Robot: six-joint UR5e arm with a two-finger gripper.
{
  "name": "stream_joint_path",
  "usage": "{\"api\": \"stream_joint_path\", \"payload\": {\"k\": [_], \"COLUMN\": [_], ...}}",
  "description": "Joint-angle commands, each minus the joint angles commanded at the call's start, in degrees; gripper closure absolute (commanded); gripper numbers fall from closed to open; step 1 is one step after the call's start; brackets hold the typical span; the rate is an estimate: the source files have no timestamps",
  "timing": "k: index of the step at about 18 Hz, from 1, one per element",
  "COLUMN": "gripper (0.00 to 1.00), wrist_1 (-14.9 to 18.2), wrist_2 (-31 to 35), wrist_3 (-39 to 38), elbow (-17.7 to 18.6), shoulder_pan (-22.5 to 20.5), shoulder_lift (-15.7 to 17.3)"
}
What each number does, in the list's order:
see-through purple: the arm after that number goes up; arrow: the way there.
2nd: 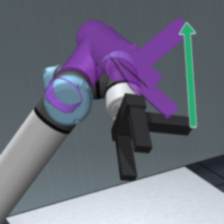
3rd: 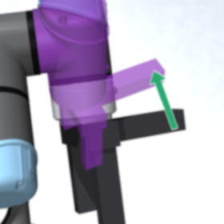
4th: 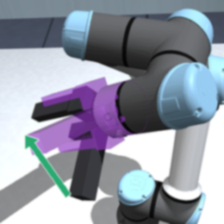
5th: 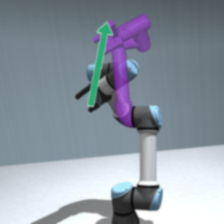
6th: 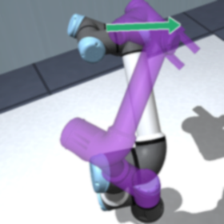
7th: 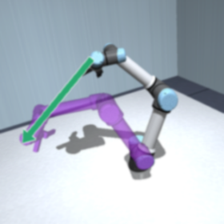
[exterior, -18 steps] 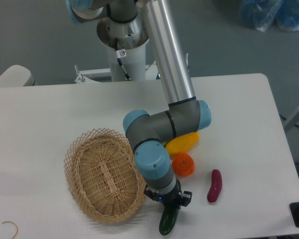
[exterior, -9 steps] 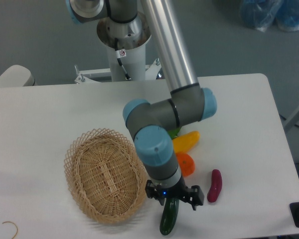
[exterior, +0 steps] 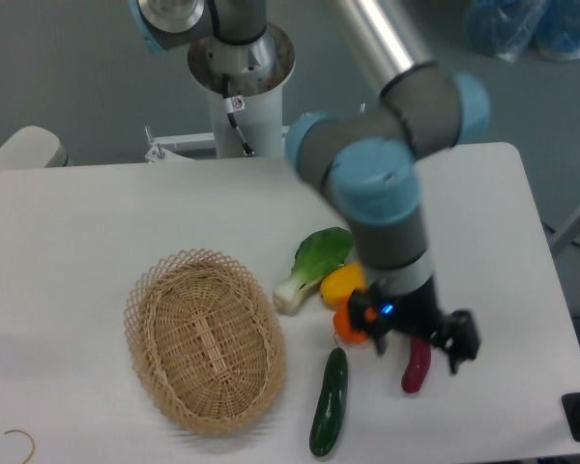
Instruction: Place the cucumber on the table
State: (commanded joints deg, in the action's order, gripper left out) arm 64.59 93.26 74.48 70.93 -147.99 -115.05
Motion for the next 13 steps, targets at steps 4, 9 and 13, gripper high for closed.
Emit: {"api": "stream_joint_path", "payload": {"k": [4,9,13], "gripper": [0.00,0.00,0.00], "wrist_1": [2.6,5.9,5.7], "wrist_2": [-5.9,-6.8,-8.0], "wrist_3": [12.0,26.0,26.7], "elbow": [0.5,0.5,0.4], "shoulder_pan": [-5.4,-9.3,-10.0], "shoulder_lift": [1.3,2.0,2.2]}}
